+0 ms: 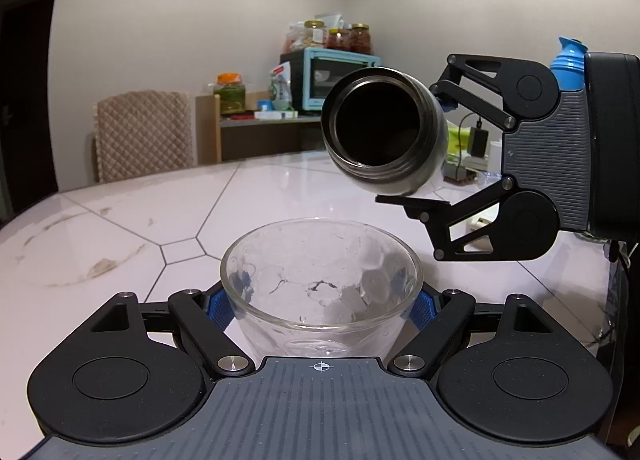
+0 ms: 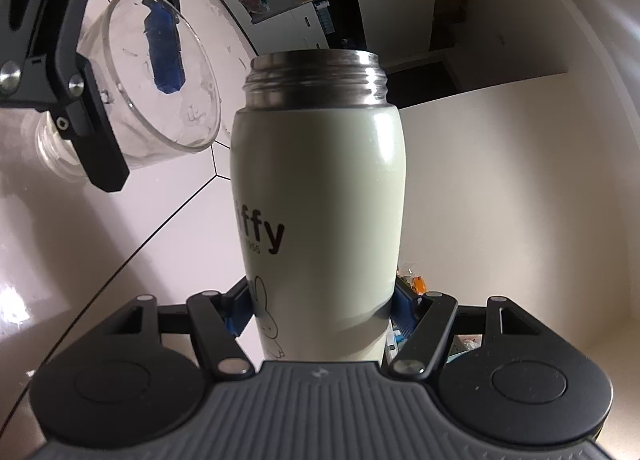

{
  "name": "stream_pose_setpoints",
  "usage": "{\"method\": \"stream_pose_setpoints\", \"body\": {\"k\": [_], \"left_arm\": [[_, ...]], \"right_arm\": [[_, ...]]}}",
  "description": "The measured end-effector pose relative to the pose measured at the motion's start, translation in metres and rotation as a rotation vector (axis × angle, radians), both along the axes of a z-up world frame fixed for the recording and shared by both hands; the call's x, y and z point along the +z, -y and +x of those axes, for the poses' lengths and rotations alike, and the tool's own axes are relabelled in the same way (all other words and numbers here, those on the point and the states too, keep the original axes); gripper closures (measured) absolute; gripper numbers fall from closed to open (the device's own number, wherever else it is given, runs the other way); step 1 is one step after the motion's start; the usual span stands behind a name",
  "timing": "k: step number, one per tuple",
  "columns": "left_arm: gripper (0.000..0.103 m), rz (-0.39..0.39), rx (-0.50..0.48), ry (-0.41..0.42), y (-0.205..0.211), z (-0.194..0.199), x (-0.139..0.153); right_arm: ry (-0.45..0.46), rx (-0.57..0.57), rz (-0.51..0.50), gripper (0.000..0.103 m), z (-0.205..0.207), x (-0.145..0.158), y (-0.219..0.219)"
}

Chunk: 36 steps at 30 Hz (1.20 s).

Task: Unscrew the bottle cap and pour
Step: 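Hold the tumbler with the left gripper while tilting the bottle mouth lower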

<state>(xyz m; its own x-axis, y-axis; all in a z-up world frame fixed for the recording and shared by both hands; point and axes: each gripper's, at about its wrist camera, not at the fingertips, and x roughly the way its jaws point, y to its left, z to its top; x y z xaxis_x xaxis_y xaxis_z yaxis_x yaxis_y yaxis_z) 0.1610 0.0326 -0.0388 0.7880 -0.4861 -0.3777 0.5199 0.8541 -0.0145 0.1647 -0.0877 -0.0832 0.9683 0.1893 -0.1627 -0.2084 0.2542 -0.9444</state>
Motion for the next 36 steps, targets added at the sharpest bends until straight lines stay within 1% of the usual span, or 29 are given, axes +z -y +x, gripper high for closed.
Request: {"method": "stream_pose_setpoints", "body": {"k": [18, 24, 26, 27, 29, 31, 33, 35, 36], "left_arm": [[0.017, 0.001, 0.002, 0.000, 0.000, 0.003, -0.001], [0.017, 0.002, 0.007, 0.001, 0.000, 0.002, 0.000], [0.017, 0.002, 0.008, 0.001, 0.000, 0.002, 0.000], [0.017, 0.002, 0.008, 0.001, 0.001, 0.002, 0.000], [0.017, 0.001, 0.008, 0.001, 0.001, 0.002, 0.000], [0.017, 0.001, 0.008, 0.001, 0.001, 0.002, 0.000], [0.017, 0.001, 0.008, 0.001, 0.001, 0.002, -0.001], [0.017, 0.001, 0.009, 0.001, 0.001, 0.002, -0.001], [0.017, 0.001, 0.008, 0.001, 0.001, 0.002, -0.001]], "right_arm": [[0.042, 0.006, -0.080, 0.033, 0.017, -0.005, 0.007], [0.048, 0.003, -0.091, 0.033, 0.022, -0.007, 0.011], [0.049, 0.005, -0.097, 0.033, 0.017, 0.012, 0.001], [0.050, 0.006, -0.100, 0.033, 0.017, 0.014, 0.000], [0.052, 0.007, -0.105, 0.033, 0.029, 0.003, -0.016], [0.055, 0.006, -0.110, 0.033, 0.028, 0.004, -0.017], [0.054, 0.006, -0.109, 0.033, 0.023, 0.003, -0.009], [0.057, 0.004, -0.114, 0.033, -0.017, -0.015, -0.005], [0.057, 0.004, -0.116, 0.033, -0.024, -0.019, -0.005]]}}
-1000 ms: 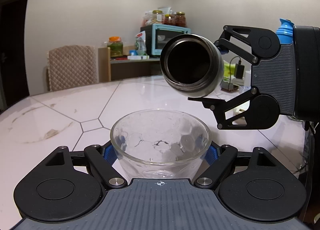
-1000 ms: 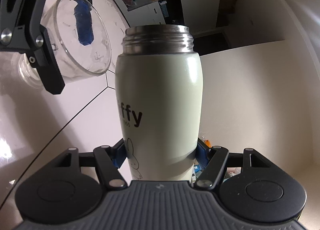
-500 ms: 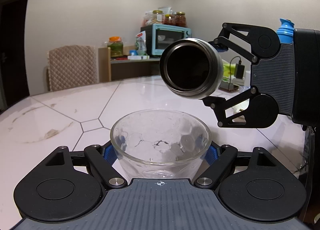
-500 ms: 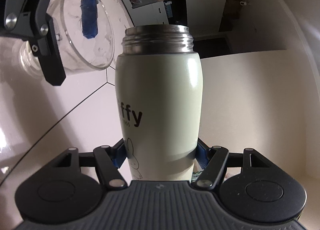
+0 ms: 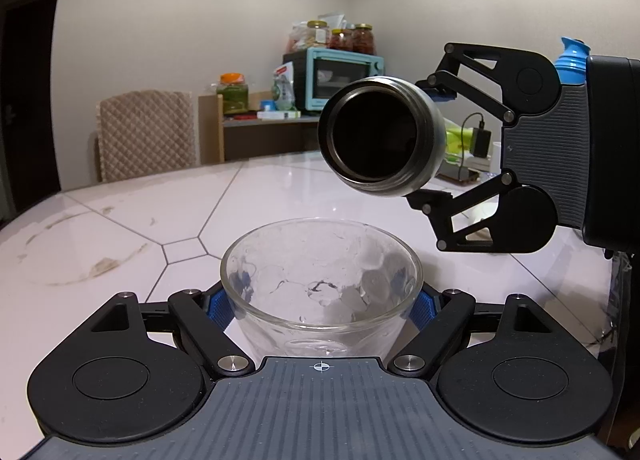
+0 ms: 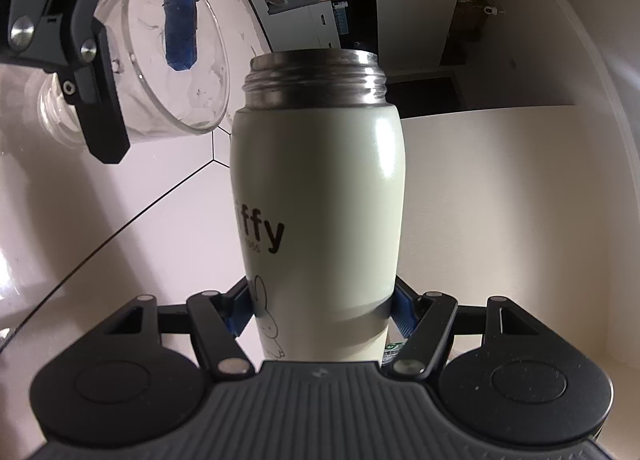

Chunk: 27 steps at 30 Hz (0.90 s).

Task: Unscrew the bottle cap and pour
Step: 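Hold the tumbler with the left gripper while tilting the bottle mouth lower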

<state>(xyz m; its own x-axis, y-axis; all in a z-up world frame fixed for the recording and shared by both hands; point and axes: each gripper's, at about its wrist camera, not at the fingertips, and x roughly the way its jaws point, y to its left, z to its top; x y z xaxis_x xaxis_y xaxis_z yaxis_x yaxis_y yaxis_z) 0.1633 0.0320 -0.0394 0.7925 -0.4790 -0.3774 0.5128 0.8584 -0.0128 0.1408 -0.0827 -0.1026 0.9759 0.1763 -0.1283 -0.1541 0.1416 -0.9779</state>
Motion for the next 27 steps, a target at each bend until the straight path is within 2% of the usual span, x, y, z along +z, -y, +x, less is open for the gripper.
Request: {"method": "stream_pose_setpoints", "body": {"k": [3, 27], "left_arm": [[0.017, 0.000, 0.000, 0.000, 0.000, 0.000, 0.000], [0.017, 0.000, 0.000, 0.000, -0.001, 0.000, 0.000]], "right_arm": [[0.003, -0.001, -0.008, 0.033, -0.009, 0.002, 0.005], [0.009, 0.008, -0.057, 0.033, 0.010, 0.003, 0.001]]}}
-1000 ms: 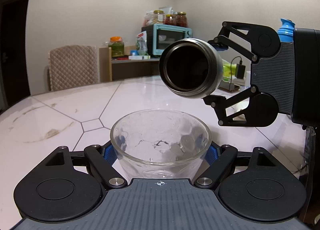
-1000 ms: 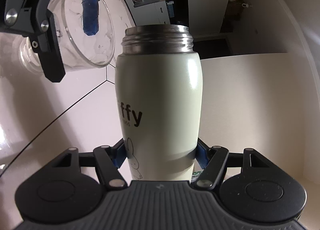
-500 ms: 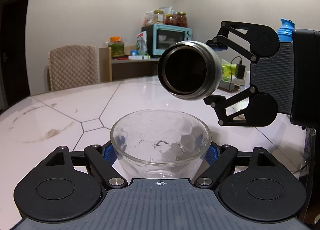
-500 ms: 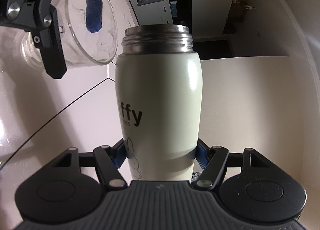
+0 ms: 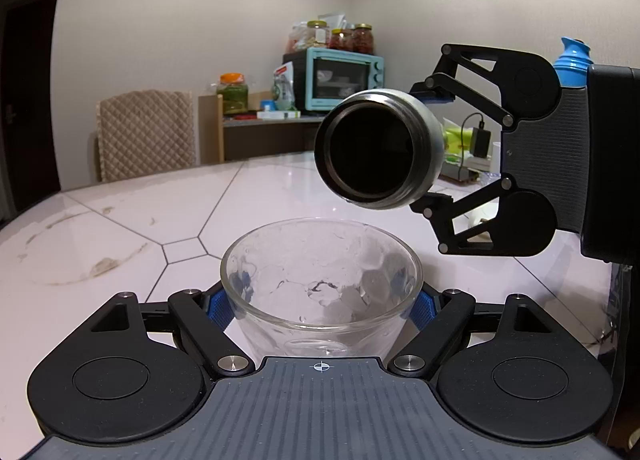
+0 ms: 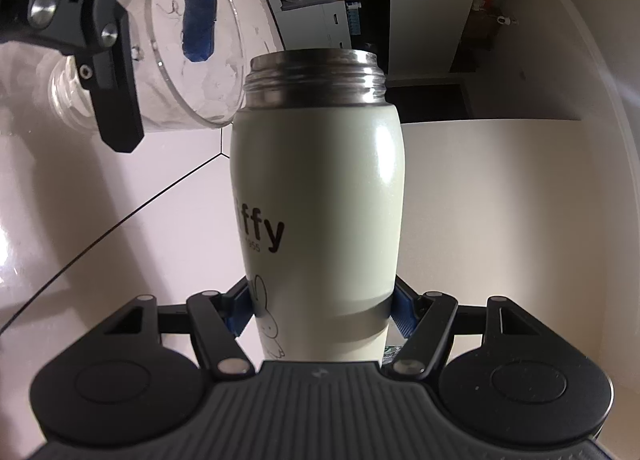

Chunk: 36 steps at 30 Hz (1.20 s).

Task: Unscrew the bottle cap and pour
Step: 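Hold the tumbler with the left gripper while tilting the bottle mouth lower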

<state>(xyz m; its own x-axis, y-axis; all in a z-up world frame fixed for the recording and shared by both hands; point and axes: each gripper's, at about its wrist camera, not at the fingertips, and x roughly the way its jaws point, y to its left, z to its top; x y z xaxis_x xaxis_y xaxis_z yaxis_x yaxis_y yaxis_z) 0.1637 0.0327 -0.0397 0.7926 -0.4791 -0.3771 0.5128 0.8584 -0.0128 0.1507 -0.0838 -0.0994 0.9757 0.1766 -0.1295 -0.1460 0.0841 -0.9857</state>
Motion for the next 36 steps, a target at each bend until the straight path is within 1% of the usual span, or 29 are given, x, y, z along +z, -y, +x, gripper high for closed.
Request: {"method": "stream_pose_setpoints", "body": {"k": [11, 22, 30, 36], "left_arm": [[0.017, 0.000, 0.000, 0.000, 0.000, 0.000, 0.000], [0.017, 0.000, 0.000, 0.000, 0.000, 0.000, 0.000], [0.017, 0.001, 0.000, 0.000, 0.001, 0.000, 0.000], [0.017, 0.001, 0.001, 0.000, 0.001, 0.000, -0.001]], "right_arm": [[0.015, 0.006, -0.028, 0.033, 0.011, 0.001, -0.009], [0.029, 0.004, -0.065, 0.033, 0.007, -0.004, -0.003], [0.038, 0.020, -0.078, 0.033, 0.005, -0.002, -0.008], [0.042, 0.038, -0.090, 0.033, -0.003, -0.003, -0.002]]}}
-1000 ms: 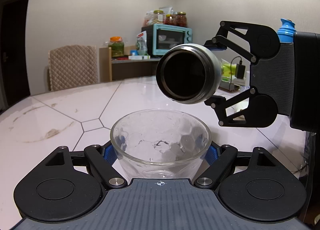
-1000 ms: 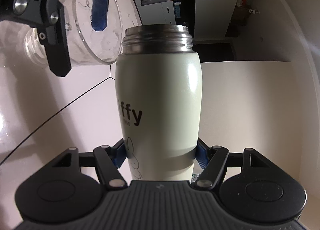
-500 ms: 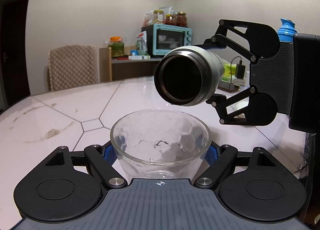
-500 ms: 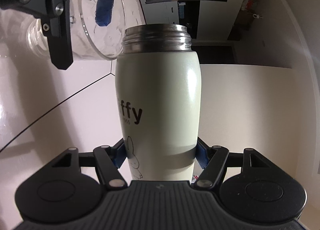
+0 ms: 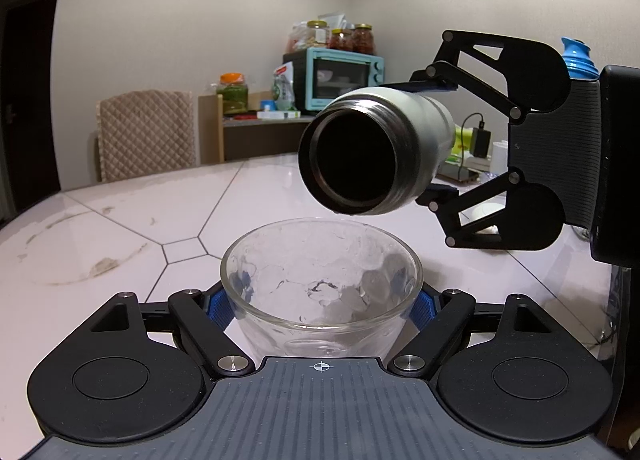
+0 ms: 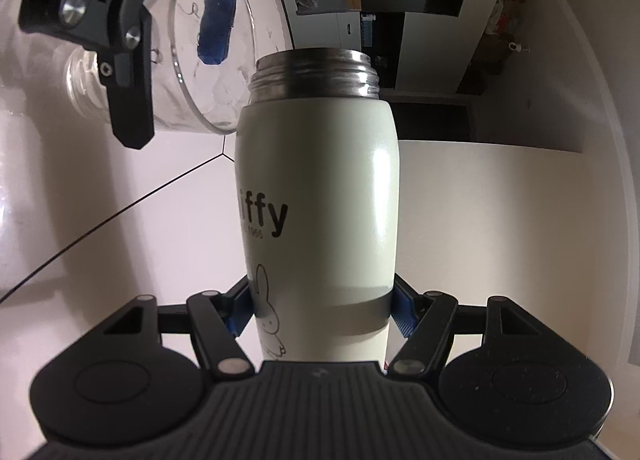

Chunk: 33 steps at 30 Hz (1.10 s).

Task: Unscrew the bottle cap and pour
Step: 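Hold the tumbler with the left gripper while tilting the bottle mouth lower, then pour water from the bottle into the tumbler held by the left gripper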

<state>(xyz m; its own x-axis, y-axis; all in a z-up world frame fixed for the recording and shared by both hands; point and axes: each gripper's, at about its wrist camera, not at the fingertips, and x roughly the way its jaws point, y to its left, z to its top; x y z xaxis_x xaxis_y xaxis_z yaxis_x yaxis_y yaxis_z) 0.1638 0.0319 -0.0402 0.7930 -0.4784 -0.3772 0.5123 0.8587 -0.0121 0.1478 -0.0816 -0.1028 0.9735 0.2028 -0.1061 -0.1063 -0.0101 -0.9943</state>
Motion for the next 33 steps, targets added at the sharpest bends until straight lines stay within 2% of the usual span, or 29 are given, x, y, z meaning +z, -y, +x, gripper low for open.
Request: {"method": "stream_pose_setpoints", "body": {"k": [18, 33], "left_arm": [[0.017, -0.001, 0.000, 0.000, 0.001, -0.001, 0.000], [0.017, -0.001, 0.000, 0.000, 0.002, -0.002, -0.001]], "right_arm": [[0.001, 0.011, -0.031, 0.033, -0.023, -0.011, 0.034], [0.002, 0.014, -0.075, 0.033, -0.019, -0.009, 0.025]]}}
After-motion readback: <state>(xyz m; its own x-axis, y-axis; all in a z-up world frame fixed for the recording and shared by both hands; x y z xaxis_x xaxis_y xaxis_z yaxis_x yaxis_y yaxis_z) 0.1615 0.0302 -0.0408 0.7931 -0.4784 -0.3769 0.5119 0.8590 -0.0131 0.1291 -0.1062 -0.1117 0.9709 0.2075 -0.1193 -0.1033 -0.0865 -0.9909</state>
